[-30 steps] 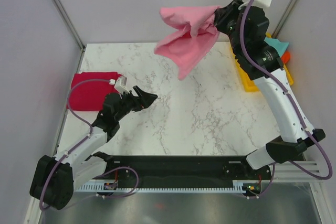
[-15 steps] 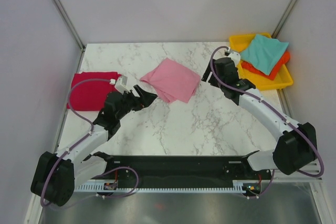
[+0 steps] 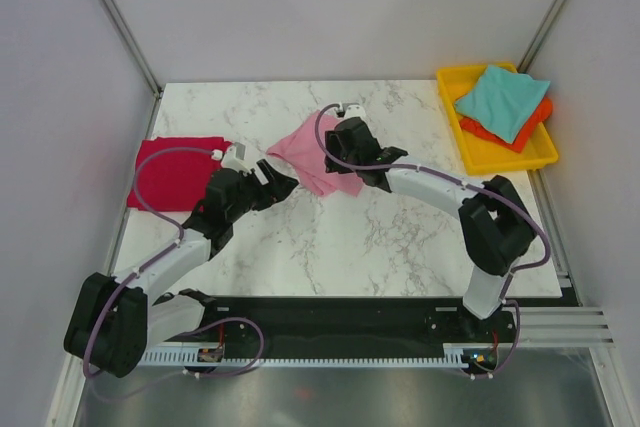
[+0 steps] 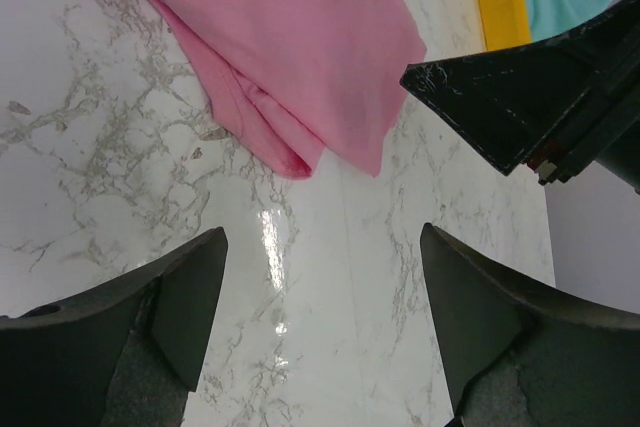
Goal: Fold and stack the t-shirts
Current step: Flatten the tshirt out
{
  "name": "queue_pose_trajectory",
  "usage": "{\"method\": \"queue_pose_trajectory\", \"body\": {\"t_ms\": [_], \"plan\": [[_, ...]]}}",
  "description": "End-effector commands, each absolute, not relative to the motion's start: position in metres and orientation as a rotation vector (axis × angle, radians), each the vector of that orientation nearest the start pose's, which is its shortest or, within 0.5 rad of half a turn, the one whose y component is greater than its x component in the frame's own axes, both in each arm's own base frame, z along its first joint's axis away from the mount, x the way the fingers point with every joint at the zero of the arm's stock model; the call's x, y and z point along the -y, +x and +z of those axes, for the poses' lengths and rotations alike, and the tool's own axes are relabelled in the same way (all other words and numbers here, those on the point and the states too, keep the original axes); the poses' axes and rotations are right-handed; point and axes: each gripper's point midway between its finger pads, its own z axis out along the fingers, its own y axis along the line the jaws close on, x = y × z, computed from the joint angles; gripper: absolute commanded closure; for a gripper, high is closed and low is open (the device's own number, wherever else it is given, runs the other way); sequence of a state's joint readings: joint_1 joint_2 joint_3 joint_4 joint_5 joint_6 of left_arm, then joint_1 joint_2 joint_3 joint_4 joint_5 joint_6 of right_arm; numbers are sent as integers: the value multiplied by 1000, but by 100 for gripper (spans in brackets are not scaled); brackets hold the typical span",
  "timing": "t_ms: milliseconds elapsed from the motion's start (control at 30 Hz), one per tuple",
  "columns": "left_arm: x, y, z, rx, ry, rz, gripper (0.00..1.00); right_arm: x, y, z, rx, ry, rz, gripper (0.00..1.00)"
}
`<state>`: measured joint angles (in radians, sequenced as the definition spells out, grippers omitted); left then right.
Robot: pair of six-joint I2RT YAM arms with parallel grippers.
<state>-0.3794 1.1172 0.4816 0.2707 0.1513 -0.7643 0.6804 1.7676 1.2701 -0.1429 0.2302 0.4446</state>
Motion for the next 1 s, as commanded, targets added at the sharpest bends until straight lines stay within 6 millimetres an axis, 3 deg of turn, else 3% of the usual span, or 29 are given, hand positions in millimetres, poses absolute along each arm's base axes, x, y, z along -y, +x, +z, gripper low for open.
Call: {"method": "queue_pose_trajectory", "body": {"t_ms": [0, 133, 333, 767, 867, 900, 967], "plan": [[175, 319, 150, -1980, -309, -839, 14, -305, 430, 147, -2150, -161, 346, 44], [170, 321, 145, -1998, -341, -825, 17, -306, 438, 120, -2212, -187, 273, 46], [176, 321, 142, -2019, -314, -843, 21, -307, 427, 85, -2276, -238, 248, 42], [186, 326, 123, -2101, -292, -851, 25, -316, 413, 39, -2397, -289, 272, 42], [190, 328, 116, -2129, -285, -857, 27, -317, 412, 30, -2421, -293, 263, 49], [191, 330, 114, -2137, -287, -859, 29, -318, 414, 30, -2422, -292, 266, 60], [194, 330, 113, -2147, -274, -868, 31, -320, 413, 31, -2424, -296, 282, 71]]}}
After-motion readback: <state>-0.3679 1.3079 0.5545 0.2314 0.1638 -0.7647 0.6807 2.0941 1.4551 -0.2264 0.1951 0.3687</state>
